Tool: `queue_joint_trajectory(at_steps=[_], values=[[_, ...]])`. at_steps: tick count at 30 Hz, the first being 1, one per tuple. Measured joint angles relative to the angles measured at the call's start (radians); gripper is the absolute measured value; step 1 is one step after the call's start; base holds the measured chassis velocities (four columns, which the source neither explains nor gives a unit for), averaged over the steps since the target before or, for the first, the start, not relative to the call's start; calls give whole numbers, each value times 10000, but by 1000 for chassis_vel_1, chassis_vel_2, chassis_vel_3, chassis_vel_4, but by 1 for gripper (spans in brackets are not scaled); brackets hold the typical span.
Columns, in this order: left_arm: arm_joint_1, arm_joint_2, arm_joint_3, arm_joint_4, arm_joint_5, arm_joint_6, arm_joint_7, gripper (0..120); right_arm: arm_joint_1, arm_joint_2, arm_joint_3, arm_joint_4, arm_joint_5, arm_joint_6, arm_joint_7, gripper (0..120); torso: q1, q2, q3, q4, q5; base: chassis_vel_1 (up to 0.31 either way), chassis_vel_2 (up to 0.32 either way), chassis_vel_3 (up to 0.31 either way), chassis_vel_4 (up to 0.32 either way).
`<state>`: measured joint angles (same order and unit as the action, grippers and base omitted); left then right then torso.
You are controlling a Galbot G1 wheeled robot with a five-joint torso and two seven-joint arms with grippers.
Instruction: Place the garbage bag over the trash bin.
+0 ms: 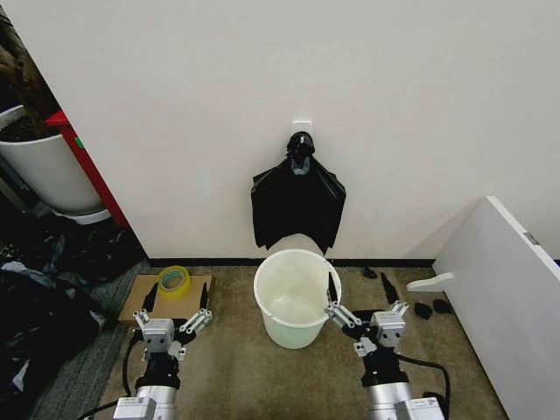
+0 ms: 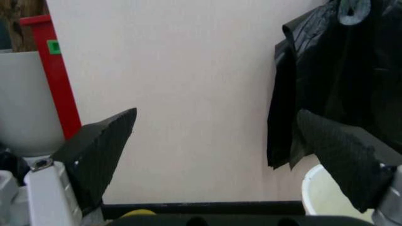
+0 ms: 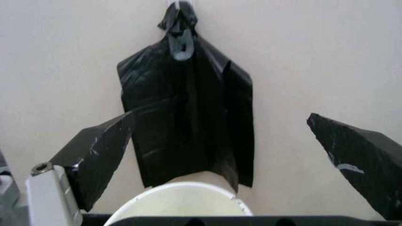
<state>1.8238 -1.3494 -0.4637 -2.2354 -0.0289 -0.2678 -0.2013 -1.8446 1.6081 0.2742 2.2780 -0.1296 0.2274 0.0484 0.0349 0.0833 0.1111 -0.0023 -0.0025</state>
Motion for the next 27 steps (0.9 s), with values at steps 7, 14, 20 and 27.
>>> queue_joint_trajectory(at_steps=[7,14,20,27], values=[[-62,49,131,214,78,-7,55,100,549,-3,-255,-504,1276,-422,-128,100,0,0,0,1,-1,0,0,0,0],[-53,55,223,483,241,-70,143,100,2440,-430,-135,-1153,4914,-1372,-870,100,0,0,0,1,0,0,0,0,0],[126,-129,100,544,413,-203,206,100,4069,-980,-57,-1832,7793,-1999,-1202,100,1,0,1,1,0,0,0,0,0],[240,-81,-72,513,407,-344,386,100,5751,-1326,5,-2617,10096,-2578,-1250,100,1,0,1,0,0,0,0,0,0]])
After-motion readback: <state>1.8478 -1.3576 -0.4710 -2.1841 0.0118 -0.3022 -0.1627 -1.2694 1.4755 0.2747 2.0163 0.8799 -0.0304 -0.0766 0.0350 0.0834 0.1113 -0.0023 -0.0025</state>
